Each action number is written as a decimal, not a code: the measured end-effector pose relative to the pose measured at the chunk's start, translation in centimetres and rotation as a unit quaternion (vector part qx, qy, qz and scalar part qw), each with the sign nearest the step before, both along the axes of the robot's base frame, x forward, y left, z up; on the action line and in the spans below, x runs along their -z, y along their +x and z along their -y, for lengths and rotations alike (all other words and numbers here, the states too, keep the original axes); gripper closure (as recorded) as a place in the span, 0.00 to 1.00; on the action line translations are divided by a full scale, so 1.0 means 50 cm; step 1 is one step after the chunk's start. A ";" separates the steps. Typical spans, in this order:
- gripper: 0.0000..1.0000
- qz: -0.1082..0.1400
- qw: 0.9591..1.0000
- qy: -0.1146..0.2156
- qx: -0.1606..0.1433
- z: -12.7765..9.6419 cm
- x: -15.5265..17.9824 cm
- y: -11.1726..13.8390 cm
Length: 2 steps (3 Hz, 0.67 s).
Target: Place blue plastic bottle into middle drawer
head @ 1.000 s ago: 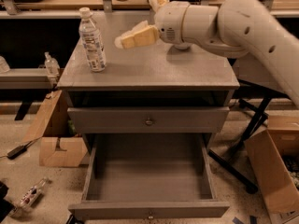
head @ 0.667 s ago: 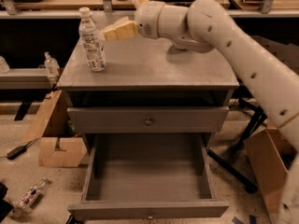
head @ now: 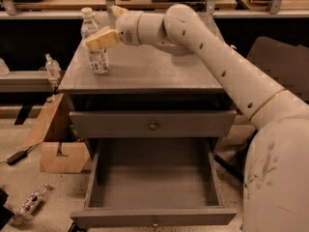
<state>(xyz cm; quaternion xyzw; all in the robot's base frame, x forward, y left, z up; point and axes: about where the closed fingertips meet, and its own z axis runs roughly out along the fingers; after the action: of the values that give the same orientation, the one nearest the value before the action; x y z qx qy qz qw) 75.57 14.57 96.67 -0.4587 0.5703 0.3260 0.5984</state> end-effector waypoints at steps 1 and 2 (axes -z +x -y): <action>0.00 -0.038 0.999 0.005 -0.022 -0.061 0.068 0.001; 0.00 -0.055 0.998 0.011 -0.030 -0.084 0.098 0.000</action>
Offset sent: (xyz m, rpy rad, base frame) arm 0.0012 0.0485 -0.0663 0.0367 0.1495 0.0693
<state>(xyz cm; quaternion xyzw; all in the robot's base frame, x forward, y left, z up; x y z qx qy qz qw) 75.55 18.75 91.75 -0.4501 0.5848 0.3750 0.5612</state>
